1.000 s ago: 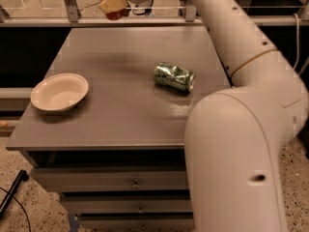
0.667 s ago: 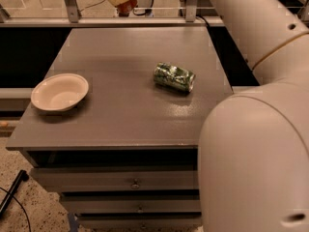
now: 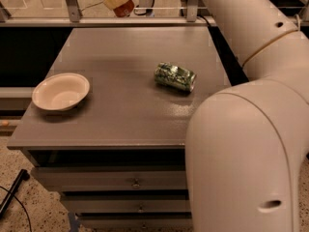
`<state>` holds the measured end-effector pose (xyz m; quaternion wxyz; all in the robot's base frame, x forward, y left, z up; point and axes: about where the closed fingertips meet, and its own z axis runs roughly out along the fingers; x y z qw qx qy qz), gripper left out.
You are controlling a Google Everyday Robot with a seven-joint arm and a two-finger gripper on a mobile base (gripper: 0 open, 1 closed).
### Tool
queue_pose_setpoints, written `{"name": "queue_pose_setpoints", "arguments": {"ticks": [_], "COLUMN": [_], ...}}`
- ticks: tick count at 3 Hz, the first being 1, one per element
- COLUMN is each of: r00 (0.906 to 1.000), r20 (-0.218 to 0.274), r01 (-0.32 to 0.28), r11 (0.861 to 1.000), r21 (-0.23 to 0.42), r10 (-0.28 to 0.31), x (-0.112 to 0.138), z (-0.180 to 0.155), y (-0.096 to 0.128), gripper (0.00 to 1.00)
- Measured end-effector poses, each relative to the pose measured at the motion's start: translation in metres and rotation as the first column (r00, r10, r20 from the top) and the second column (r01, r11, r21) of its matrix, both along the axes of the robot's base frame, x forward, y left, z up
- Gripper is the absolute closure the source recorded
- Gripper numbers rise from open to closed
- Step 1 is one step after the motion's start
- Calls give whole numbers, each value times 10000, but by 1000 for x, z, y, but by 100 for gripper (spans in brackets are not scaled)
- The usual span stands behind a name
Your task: Knock coke can over
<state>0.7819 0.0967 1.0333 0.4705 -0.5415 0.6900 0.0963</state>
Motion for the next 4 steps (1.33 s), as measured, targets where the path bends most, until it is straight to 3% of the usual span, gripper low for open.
{"name": "queue_pose_setpoints", "arguments": {"ticks": [1,2,3,4], "r00": [9896,9670,9295,9069], "r20": [-1428,-2447,-3384,-3869], "r01": [67,277,375,392], "r11": [9965,9836,9504,9475], "r21": [-827,-1781,-3088,-3173], "r10": [-185,-715,-1467,-1671], "x": [-13,-29,-65,-87], "z": [-28,-47,-68,-77], "y": [-10,-24,-35,-42], "gripper": [100,100,100,100]}}
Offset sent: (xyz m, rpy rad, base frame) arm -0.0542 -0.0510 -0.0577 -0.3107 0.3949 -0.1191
